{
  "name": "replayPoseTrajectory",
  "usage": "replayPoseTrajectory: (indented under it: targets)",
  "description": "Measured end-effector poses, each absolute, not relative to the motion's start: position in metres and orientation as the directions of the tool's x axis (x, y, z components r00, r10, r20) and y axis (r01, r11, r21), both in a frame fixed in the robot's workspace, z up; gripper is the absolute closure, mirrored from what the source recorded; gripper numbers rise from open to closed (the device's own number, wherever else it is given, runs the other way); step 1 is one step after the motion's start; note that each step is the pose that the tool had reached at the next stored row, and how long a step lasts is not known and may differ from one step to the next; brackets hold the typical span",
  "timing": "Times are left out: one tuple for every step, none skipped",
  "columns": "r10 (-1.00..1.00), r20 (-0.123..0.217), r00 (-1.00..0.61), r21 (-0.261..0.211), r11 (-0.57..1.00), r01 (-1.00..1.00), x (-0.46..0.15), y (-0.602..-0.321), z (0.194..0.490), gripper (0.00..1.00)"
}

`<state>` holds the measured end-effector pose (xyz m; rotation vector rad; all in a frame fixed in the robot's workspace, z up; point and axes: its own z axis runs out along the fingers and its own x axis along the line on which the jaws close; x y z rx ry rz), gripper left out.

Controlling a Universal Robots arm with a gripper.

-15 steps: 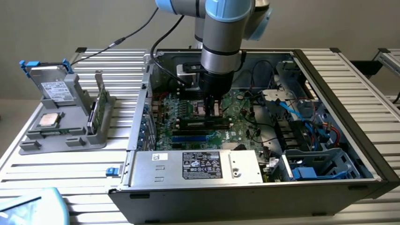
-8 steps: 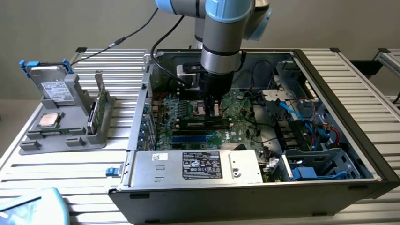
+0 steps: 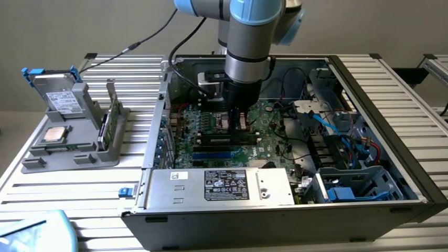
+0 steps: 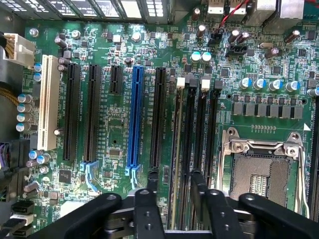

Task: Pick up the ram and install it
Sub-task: 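Insert the ram into the slot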

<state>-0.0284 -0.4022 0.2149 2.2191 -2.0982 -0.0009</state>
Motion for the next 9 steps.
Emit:
replayPoseTrajectory:
  targets:
    - [-0.997, 0.06, 0.058, 0.064, -0.054, -0.996, -0.028, -0.402, 0.216, 0.55]
    - [-0.997, 0.06, 0.058, 0.064, -0.054, -0.996, -0.028, -0.402, 0.218, 0.55]
    - [-0.997, 0.06, 0.058, 0.064, -0.054, -0.996, -0.028, -0.402, 0.221, 0.48]
    - [-0.997, 0.06, 0.058, 0.064, -0.054, -0.996, -0.028, -0.402, 0.224, 0.48]
    - [-0.997, 0.06, 0.058, 0.064, -0.054, -0.996, -0.028, -0.402, 0.227, 0.48]
    - [-0.997, 0.06, 0.058, 0.064, -0.054, -0.996, -0.028, -0.402, 0.23, 0.48]
    - [-0.997, 0.06, 0.058, 0.064, -0.054, -0.996, -0.028, -0.402, 0.233, 0.48]
    - [-0.997, 0.06, 0.058, 0.064, -0.054, -0.996, -0.028, -0.402, 0.235, 0.48]
    - [-0.997, 0.06, 0.058, 0.064, -0.054, -0.996, -0.029, -0.402, 0.237, 0.48]
